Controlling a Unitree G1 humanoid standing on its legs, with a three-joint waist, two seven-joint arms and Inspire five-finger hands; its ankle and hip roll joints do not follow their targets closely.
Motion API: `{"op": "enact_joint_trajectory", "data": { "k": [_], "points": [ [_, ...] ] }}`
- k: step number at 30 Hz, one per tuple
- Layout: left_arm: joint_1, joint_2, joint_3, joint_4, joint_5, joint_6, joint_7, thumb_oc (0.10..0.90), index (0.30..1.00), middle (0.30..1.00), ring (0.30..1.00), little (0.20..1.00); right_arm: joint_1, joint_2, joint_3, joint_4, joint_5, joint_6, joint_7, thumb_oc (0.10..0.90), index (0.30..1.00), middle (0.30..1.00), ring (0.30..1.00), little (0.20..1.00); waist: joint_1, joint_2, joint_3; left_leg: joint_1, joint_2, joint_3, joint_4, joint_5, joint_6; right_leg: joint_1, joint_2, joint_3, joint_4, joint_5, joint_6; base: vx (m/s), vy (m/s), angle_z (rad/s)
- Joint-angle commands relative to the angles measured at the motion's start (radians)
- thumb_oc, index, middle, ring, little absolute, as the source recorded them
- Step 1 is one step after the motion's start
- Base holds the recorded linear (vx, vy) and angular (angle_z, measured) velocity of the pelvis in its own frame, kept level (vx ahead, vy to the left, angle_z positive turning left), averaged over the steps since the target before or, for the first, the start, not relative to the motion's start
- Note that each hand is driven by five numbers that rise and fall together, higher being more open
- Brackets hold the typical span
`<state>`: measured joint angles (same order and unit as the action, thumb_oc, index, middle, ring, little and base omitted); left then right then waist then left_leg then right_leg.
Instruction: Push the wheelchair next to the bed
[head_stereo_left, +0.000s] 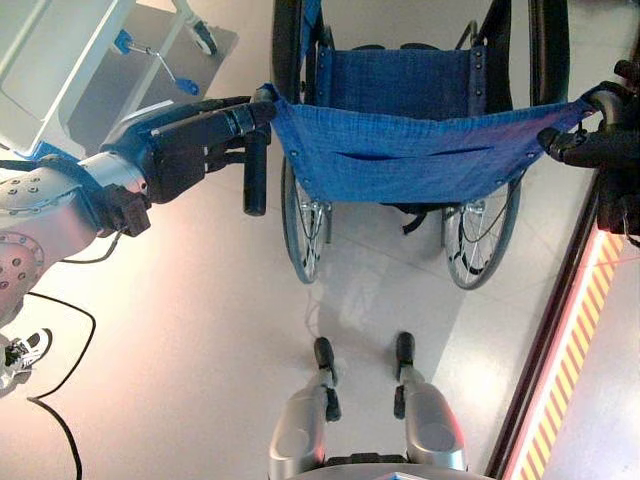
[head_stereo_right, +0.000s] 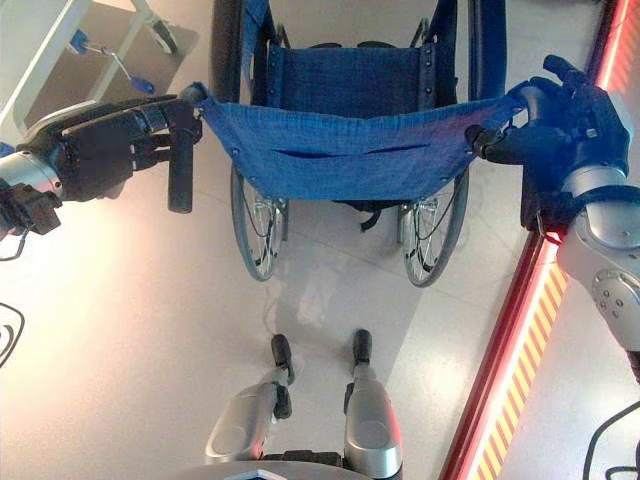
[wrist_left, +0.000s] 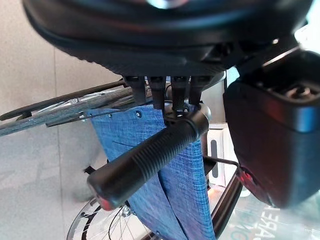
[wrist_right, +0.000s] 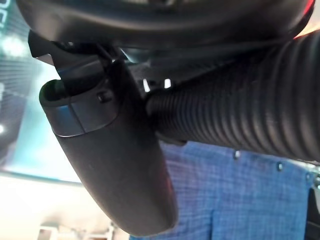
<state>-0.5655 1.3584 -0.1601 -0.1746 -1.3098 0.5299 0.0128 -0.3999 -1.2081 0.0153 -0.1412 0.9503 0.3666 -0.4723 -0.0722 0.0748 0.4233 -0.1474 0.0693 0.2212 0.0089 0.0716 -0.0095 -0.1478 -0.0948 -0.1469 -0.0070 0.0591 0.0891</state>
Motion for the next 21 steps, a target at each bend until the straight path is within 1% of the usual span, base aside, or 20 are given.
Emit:
{"op": "enact_joint_trajectory", "data": {
  "k": [1, 3, 4, 5, 6, 7, 9, 12, 21],
  "points": [
    [-0.049, 0.000, -0.090, -0.047, -0.059, 0.019, -0.043, 0.800, 0.900, 0.900, 0.900, 0.900, -0.124, -0.064, 0.080, -0.003, 0.022, -0.039, -0.036, 0.800, 0.900, 0.900, 0.900, 0.900, -0.023, -0.022, -0.055, -0.017, -0.013, 0.026, 0.029, -0.001, -0.034, -0.027, -0.004, 0.005, 0.061, -0.006, -0.003, 0.00, 0.000, 0.00],
    [-0.086, -0.003, -0.142, -0.035, -0.031, 0.038, -0.060, 0.800, 0.900, 0.900, 0.900, 0.900, -0.161, -0.062, 0.126, 0.016, 0.031, -0.032, -0.038, 0.800, 0.900, 0.900, 0.900, 0.900, -0.023, -0.024, -0.056, -0.015, -0.013, 0.025, 0.030, 0.000, -0.033, -0.024, -0.004, 0.006, 0.061, -0.007, -0.004, 0.00, 0.000, 0.00],
    [-0.093, -0.003, -0.151, -0.032, -0.028, 0.041, -0.065, 0.765, 0.848, 0.848, 0.848, 0.848, -0.166, -0.061, 0.134, 0.020, 0.031, -0.032, -0.037, 0.800, 0.900, 0.900, 0.900, 0.900, -0.023, -0.023, -0.056, -0.015, -0.013, 0.025, 0.030, 0.000, -0.033, -0.023, -0.003, 0.006, 0.060, -0.007, -0.005, 0.00, 0.000, 0.00],
    [-0.112, -0.002, -0.173, -0.025, -0.023, 0.046, -0.073, 0.714, 0.771, 0.771, 0.771, 0.771, -0.182, -0.058, 0.153, 0.031, 0.032, -0.033, -0.034, 0.778, 0.867, 0.867, 0.867, 0.867, -0.023, -0.023, -0.057, -0.014, -0.012, 0.025, 0.031, 0.000, -0.033, -0.023, -0.003, 0.007, 0.061, -0.007, -0.005, 0.00, 0.000, 0.00],
    [-0.123, -0.004, -0.192, -0.024, -0.013, 0.049, -0.076, 0.521, 0.481, 0.481, 0.481, 0.481, -0.195, -0.052, 0.172, 0.038, 0.029, -0.034, -0.037, 0.576, 0.564, 0.564, 0.564, 0.564, -0.023, -0.022, -0.057, -0.013, -0.013, 0.025, 0.031, -0.001, -0.032, -0.023, -0.002, 0.007, 0.061, -0.007, -0.006, 0.00, 0.000, 0.00],
    [-0.135, -0.003, -0.206, -0.021, -0.011, 0.053, -0.080, 0.400, 0.300, 0.300, 0.300, 0.300, -0.205, -0.051, 0.183, 0.043, 0.029, -0.031, -0.039, 0.400, 0.300, 0.300, 0.300, 0.300, -0.022, -0.022, -0.057, -0.012, -0.013, 0.025, 0.031, -0.001, -0.032, -0.022, -0.002, 0.008, 0.061, -0.007, -0.006, 0.00, 0.000, 0.00],
    [-0.166, -0.003, -0.247, -0.014, -0.007, 0.058, -0.082, 0.400, 0.300, 0.300, 0.300, 0.300, -0.235, -0.043, 0.220, 0.052, 0.031, -0.021, -0.048, 0.400, 0.300, 0.300, 0.300, 0.300, -0.022, -0.021, -0.057, -0.009, -0.013, 0.025, 0.030, -0.002, -0.031, -0.018, -0.002, 0.008, 0.059, -0.007, -0.005, 0.01, 0.001, -0.02],
    [-0.188, -0.001, -0.276, -0.010, -0.003, 0.067, -0.083, 0.400, 0.300, 0.300, 0.300, 0.300, -0.250, -0.038, 0.243, 0.062, 0.033, -0.016, -0.049, 0.400, 0.300, 0.300, 0.300, 0.300, -0.022, -0.021, -0.059, -0.007, -0.014, 0.024, 0.029, -0.002, -0.031, -0.015, -0.002, 0.010, 0.057, -0.007, -0.005, 0.00, 0.000, 0.00],
    [-0.242, 0.008, -0.341, -0.006, 0.033, 0.082, -0.121, 0.400, 0.300, 0.300, 0.300, 0.300, -0.267, -0.026, 0.275, 0.079, 0.022, -0.013, -0.044, 0.400, 0.300, 0.300, 0.300, 0.300, -0.023, -0.018, -0.055, -0.006, -0.015, 0.022, 0.030, -0.002, -0.031, -0.014, 0.000, 0.010, 0.059, -0.009, -0.008, 0.00, 0.000, 0.00]
  ]
}}
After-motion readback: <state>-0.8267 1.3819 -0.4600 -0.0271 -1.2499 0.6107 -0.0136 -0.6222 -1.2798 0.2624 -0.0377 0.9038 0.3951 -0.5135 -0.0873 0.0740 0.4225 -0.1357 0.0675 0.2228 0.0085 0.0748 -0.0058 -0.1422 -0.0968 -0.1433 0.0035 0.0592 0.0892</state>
